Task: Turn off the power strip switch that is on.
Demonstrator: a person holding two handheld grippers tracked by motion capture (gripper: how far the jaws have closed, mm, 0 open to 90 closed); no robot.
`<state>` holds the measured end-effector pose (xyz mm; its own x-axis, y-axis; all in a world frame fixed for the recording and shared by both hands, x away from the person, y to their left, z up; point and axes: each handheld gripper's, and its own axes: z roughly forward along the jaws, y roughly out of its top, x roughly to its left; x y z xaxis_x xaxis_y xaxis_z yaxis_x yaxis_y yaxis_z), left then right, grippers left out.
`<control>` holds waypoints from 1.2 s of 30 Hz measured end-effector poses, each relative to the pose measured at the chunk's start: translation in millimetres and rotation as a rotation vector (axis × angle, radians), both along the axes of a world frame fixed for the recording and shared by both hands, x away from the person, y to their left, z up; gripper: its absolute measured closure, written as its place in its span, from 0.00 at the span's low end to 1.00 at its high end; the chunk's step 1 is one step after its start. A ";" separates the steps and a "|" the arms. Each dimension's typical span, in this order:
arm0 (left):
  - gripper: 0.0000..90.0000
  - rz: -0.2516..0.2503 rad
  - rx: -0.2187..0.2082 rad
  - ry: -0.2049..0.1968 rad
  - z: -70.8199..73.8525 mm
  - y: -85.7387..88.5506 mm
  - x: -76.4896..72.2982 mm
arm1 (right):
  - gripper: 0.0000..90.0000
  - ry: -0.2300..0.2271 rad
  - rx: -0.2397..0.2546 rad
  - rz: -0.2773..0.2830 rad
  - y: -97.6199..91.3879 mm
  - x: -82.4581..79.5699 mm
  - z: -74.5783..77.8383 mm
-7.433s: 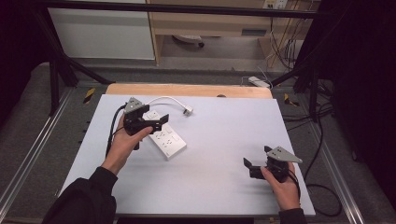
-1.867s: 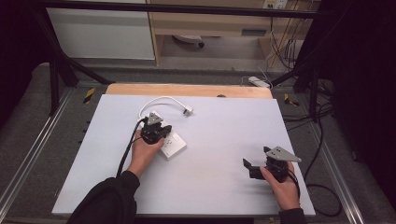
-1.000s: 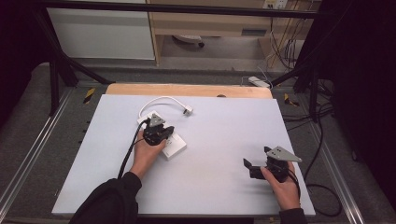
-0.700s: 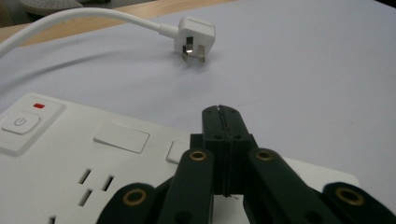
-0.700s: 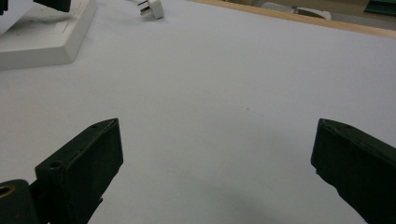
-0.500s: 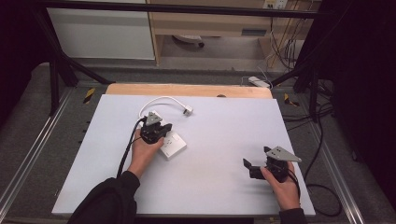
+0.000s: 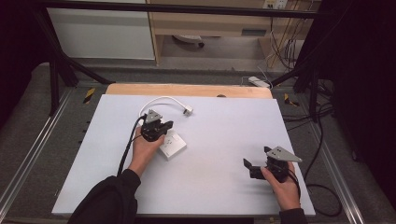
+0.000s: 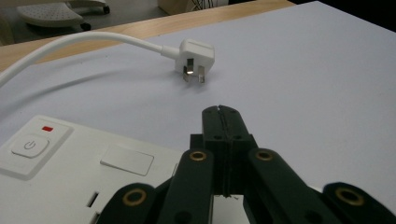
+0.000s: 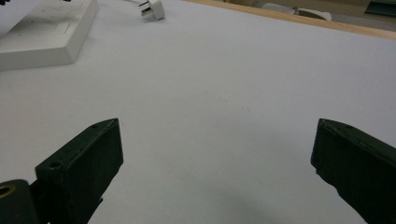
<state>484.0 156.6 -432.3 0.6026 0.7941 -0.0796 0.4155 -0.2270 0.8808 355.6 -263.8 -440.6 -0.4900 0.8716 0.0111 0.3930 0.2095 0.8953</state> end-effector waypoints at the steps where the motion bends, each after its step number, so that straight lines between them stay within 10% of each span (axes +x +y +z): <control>1: 1.00 -0.002 -0.003 0.002 0.2 0.8 0.1 | 0.03 0.001 0.000 0.000 0.0 0.0 0.0; 21: 0.21 0.050 -0.052 -0.061 19.9 4.8 1.3 | 0.03 -0.003 -0.002 0.004 0.8 -0.2 0.5; 36: 0.09 0.050 -0.078 -0.074 33.9 13.2 -5.5 | 0.03 -0.003 -0.003 0.002 1.0 -0.2 0.6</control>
<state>478.5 169.8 -398.4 0.5690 0.8164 -0.0991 0.3582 -0.1376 0.9235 355.4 -262.9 -440.0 -0.4918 0.8707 0.0070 0.3897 0.2129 0.8960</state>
